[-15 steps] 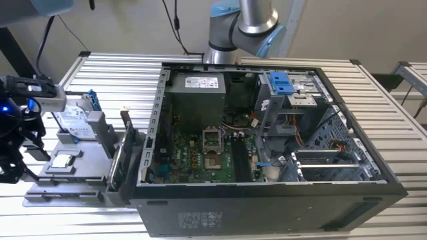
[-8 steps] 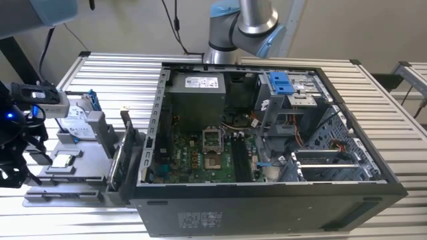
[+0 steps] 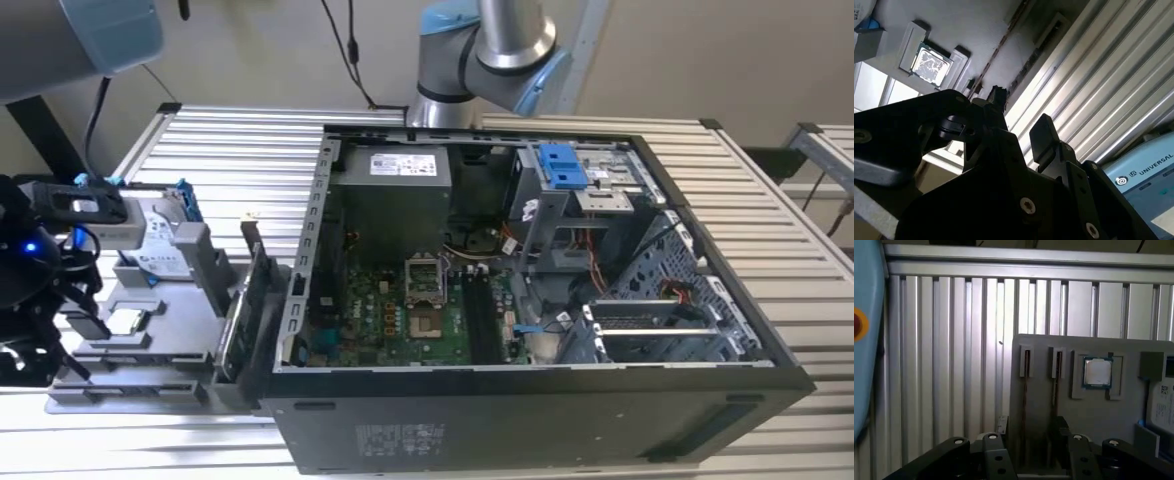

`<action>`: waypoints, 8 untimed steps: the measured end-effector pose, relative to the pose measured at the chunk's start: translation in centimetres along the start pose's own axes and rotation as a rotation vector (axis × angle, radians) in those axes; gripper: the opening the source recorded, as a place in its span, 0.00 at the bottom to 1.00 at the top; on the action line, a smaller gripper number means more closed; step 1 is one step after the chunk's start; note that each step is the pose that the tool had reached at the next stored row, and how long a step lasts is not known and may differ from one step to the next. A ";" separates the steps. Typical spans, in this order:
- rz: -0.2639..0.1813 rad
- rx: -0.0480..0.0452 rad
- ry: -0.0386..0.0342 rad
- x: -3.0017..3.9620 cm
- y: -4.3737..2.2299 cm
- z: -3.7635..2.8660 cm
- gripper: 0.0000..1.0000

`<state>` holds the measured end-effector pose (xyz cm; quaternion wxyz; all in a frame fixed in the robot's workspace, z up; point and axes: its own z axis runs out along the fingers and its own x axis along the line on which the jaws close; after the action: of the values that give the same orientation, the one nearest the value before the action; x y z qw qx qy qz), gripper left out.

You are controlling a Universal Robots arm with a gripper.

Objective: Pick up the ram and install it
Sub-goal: 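Pick up the ram and move it above insertion slot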

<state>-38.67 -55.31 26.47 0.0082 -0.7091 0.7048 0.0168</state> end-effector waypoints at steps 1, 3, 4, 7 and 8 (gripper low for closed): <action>0.000 0.0001 -0.0001 0.02 -0.02 0.17 0.48; 0.000 0.0000 -0.0003 0.06 -0.04 0.49 0.48; 0.000 -0.0001 -0.0004 0.08 -0.04 0.64 0.48; 0.000 -0.0015 -0.0007 0.12 -0.06 1.07 0.48; 0.000 -0.0027 -0.0007 0.13 -0.06 1.20 0.48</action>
<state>-38.63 -55.40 25.26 0.0075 -0.7091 0.7048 0.0180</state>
